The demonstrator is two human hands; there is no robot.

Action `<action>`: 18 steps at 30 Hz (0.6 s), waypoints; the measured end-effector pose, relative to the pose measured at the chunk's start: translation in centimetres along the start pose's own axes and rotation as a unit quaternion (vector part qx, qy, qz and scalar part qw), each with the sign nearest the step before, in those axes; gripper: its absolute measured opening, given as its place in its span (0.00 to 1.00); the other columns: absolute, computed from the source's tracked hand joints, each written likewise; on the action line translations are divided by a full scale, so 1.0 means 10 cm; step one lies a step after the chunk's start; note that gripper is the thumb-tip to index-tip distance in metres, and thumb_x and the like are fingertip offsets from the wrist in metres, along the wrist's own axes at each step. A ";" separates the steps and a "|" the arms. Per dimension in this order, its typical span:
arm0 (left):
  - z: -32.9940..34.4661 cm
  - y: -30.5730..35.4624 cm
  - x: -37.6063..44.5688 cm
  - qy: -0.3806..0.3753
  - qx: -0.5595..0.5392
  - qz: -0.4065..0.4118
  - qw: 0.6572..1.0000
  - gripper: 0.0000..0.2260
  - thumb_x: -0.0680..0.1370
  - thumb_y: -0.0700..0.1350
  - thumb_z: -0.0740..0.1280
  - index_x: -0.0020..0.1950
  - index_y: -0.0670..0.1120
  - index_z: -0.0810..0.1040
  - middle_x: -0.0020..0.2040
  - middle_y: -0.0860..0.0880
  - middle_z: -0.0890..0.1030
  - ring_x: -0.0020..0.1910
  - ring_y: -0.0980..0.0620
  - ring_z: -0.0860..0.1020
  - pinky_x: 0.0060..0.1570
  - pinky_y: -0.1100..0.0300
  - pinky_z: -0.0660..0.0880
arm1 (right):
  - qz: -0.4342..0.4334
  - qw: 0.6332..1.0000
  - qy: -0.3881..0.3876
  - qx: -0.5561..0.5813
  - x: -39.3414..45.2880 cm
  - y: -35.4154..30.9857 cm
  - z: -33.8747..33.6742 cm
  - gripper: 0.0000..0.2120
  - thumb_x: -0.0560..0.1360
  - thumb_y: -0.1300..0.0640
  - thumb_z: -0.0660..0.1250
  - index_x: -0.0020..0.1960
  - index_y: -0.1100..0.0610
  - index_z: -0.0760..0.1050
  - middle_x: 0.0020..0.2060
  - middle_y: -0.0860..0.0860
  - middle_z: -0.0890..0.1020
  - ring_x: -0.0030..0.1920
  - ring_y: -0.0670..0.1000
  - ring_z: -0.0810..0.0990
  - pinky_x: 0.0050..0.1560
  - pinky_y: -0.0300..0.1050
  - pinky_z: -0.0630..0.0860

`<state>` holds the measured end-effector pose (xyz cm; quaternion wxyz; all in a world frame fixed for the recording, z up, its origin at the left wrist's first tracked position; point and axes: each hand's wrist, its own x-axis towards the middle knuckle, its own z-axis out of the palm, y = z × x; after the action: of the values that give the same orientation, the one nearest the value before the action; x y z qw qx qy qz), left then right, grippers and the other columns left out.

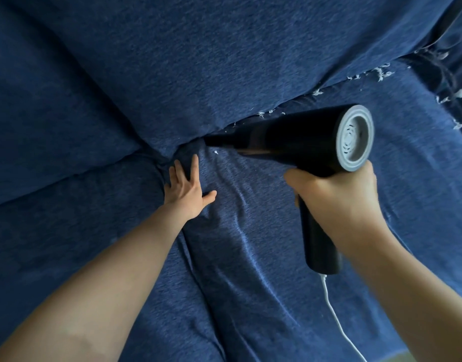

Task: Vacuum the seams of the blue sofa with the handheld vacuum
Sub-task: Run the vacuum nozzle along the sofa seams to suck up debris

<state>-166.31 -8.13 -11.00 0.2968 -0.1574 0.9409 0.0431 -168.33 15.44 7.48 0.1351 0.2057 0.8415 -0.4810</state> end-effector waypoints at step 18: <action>-0.28 0.49 0.06 -0.011 -0.059 -0.004 0.998 0.41 0.76 0.65 0.61 0.78 0.44 0.49 0.79 0.46 0.39 0.78 0.40 0.43 0.71 0.34 0.54 | -0.002 1.000 -0.016 -0.011 0.24 -0.06 -0.18 0.09 0.67 0.54 0.74 0.37 0.59 0.77 0.35 0.53 0.83 0.40 0.51 0.82 0.32 0.37 0.72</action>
<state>-169.89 -4.13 -9.17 0.2974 -0.1776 0.9328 0.0995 -170.77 17.24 7.83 0.1495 0.1947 0.8448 -0.4755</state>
